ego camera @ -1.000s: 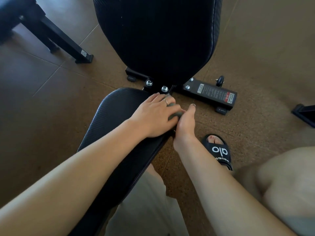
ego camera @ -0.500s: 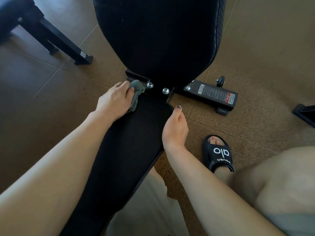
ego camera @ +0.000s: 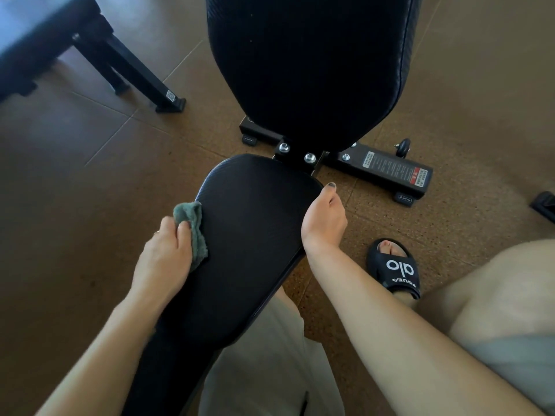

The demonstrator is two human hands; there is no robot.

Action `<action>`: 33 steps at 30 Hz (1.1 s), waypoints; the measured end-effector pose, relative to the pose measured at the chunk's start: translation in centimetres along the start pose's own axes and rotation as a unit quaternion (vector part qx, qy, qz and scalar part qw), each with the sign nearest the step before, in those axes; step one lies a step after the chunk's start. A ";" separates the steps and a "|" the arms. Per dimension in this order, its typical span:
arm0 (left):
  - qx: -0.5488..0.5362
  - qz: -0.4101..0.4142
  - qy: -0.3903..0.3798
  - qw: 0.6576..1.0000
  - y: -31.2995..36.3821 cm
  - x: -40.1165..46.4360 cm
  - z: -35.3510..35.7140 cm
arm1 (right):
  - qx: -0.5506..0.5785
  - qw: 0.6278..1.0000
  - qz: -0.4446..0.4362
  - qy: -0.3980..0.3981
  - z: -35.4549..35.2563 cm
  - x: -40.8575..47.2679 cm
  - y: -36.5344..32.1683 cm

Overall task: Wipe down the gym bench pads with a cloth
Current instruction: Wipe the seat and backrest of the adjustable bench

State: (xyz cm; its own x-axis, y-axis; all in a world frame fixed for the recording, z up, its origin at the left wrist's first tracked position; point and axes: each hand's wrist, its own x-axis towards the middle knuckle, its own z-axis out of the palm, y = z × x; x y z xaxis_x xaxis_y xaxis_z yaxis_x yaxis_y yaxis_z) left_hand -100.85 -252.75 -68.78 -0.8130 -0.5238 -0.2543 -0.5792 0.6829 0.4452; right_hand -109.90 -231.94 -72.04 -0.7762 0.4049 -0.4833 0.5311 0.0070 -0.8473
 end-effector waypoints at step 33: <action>0.213 0.419 -0.098 0.877 1.2 -8.2 4.4 | -0.007 0.985 0.114 -0.128 -6.2 -3.8 0.1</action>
State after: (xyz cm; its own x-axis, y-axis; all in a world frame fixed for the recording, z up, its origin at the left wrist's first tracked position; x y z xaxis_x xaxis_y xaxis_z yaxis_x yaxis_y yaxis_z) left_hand -95.21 -245.40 -69.92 -0.9339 0.3234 -0.1525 0.2921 0.9360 0.1963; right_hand -104.76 -227.86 -68.93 -0.6953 0.1527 -0.7024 0.7051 -0.0449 -0.7077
